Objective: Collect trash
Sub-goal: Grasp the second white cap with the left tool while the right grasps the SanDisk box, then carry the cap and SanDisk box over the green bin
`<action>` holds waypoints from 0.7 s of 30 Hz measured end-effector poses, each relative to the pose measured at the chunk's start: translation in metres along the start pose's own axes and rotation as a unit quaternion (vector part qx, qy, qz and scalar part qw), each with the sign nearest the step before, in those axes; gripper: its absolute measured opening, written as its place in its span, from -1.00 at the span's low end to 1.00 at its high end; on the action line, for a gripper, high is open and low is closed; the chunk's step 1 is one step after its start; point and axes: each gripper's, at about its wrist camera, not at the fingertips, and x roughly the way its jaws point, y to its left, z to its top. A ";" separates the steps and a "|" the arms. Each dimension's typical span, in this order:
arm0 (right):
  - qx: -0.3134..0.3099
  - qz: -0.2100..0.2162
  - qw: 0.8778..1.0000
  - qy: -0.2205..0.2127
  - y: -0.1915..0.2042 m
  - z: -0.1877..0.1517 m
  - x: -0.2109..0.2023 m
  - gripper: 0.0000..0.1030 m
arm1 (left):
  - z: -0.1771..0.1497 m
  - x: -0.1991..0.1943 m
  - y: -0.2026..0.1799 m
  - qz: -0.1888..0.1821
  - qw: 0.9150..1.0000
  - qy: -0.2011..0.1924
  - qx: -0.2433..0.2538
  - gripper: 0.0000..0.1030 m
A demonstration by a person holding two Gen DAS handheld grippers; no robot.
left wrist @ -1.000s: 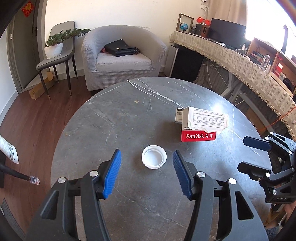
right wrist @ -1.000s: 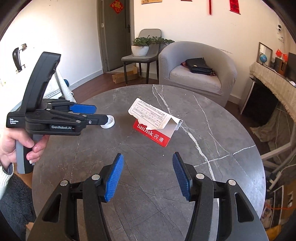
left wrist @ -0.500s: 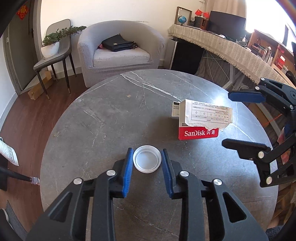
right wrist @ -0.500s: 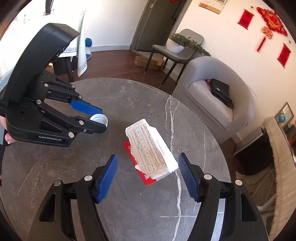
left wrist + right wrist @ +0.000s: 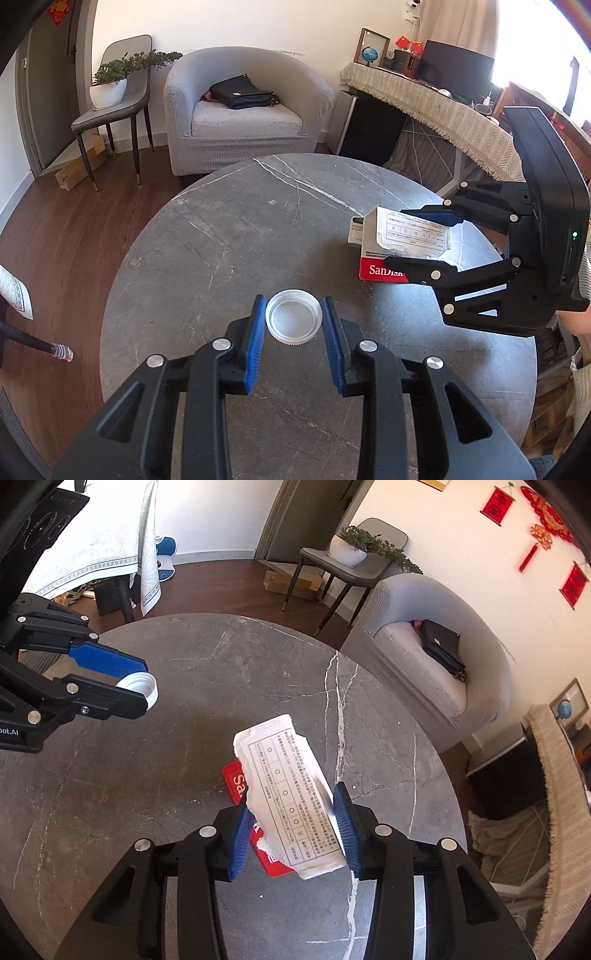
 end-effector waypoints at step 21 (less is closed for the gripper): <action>0.112 0.046 0.991 -0.064 0.054 0.011 -0.059 -0.30 | -0.038 -0.075 0.043 0.022 1.000 -0.015 -0.002 -0.36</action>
